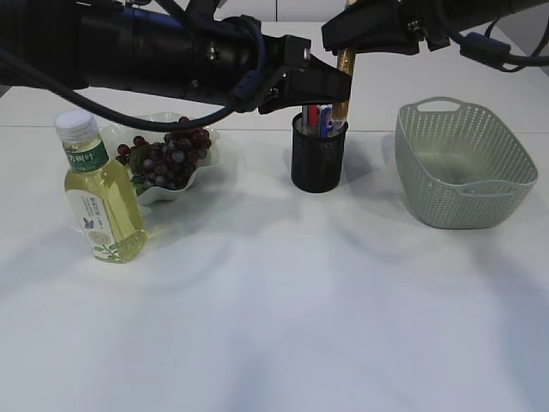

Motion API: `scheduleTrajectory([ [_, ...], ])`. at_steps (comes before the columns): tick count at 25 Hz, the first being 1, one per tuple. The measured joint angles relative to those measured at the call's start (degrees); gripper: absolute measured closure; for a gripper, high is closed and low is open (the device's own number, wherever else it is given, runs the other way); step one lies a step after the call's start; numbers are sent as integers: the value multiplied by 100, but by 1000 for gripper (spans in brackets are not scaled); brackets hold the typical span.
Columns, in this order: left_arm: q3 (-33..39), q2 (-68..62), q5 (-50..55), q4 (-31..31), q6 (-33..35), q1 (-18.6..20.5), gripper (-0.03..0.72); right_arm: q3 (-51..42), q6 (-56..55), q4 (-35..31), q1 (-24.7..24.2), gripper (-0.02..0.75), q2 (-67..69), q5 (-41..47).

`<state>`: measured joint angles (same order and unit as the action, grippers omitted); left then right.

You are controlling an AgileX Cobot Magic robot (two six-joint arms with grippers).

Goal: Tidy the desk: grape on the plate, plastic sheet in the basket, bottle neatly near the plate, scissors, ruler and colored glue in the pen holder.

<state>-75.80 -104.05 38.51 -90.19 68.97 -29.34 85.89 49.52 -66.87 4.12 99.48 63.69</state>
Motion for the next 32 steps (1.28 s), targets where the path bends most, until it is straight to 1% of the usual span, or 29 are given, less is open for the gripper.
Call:
scheduleTrajectory([
  [6,0,-12,13,-12,0,0,551,0,0,-14,0,618,0,10],
  [12,0,-46,13,-12,0,0,515,0,0,-99,19,618,0,37],
  [17,0,-46,1,-12,0,0,440,0,93,-80,19,619,0,37],
  [20,0,-46,-19,-2,0,0,426,0,187,171,19,620,0,-50],
  [25,0,-46,-55,37,4,25,421,0,264,577,19,622,0,-432],
  [29,0,-46,-67,385,4,86,421,0,389,651,19,622,0,-635],
  [30,0,-46,-80,567,-30,97,421,0,416,700,19,622,0,-661],
  [32,-45,-46,-116,1144,-296,117,421,0,437,794,19,622,0,-721],
])
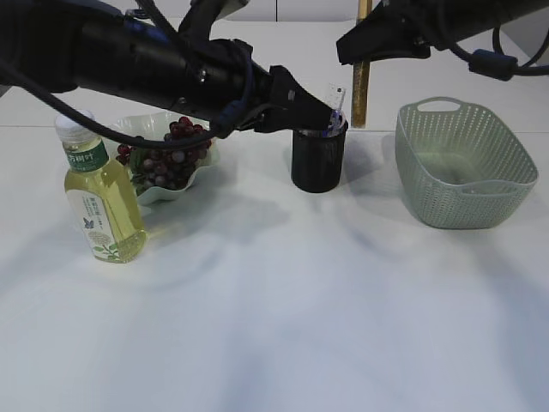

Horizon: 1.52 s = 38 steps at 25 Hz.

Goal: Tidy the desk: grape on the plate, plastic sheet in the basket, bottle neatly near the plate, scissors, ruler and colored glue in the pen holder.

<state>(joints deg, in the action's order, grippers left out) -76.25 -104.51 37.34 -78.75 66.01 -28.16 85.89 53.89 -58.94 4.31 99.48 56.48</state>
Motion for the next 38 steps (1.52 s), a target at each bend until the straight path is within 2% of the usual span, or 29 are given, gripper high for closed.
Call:
scheduleTrajectory([
  [4,-358,-12,55,1819,-1012,0,421,0,14,218,0,622,0,-61],
  [9,-812,-12,450,4142,-2747,0,426,0,27,438,0,622,0,-302],
  [16,-1101,-99,732,5662,-4876,0,448,0,43,668,0,623,0,-840],
  [20,-1405,-335,1072,6020,-5304,-11,449,0,310,633,0,623,125,-1257],
  [24,-1629,-507,1265,6195,-5431,-131,449,0,910,201,17,623,440,-1618],
  [31,-1733,-735,1483,6623,-6228,-203,449,0,1972,-293,539,623,839,-2637],
  [38,-1733,-791,1468,6803,-6367,-208,449,539,2201,-472,752,623,1503,-3272],
])
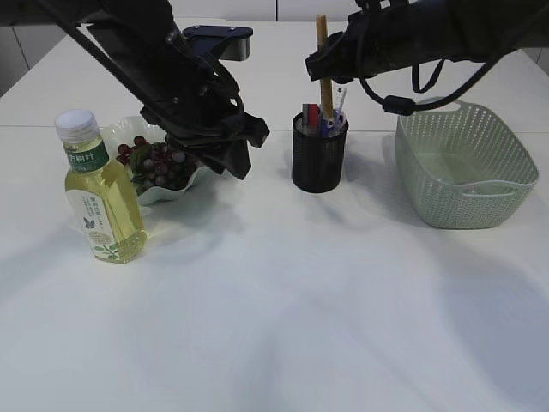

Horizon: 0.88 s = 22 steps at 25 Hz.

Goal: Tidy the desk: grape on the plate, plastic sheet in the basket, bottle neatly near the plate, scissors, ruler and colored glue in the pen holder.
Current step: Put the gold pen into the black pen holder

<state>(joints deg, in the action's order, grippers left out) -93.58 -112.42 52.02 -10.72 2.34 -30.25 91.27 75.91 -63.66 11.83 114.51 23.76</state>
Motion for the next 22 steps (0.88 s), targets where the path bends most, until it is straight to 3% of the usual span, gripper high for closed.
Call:
scheduleTrajectory([
  [9,0,0,-24,89,-14,0,449,1040,18,-518,0,623,861,-223],
  [22,0,0,-24,263,-14,0,449,1139,27,-514,0,624,1122,-213],
])
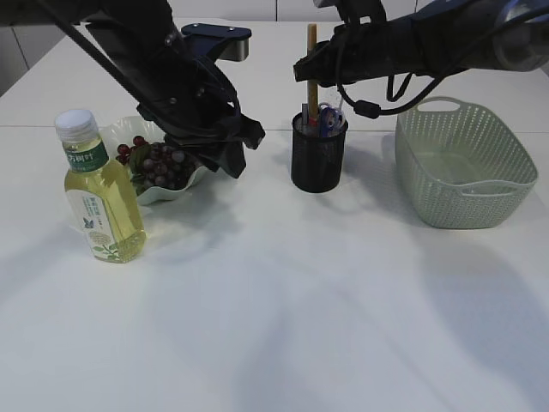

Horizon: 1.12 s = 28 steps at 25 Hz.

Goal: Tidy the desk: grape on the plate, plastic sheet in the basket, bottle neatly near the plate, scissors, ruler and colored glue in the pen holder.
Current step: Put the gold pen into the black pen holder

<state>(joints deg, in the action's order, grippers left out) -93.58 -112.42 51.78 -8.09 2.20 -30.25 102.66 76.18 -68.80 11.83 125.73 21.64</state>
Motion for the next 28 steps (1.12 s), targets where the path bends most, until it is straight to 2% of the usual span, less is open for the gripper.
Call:
scheduleTrajectory([
  [6,0,0,-10,26,0,0,449,0,0,280,0,624,0,225],
  [14,0,0,-12,26,0,0,449,-34,-26,333,0,619,0,274],
  [22,0,0,-12,26,0,0,449,-46,-214,373,0,547,0,344],
  [28,0,0,-2,26,0,0,449,-48,-785,1011,0,496,0,617],
])
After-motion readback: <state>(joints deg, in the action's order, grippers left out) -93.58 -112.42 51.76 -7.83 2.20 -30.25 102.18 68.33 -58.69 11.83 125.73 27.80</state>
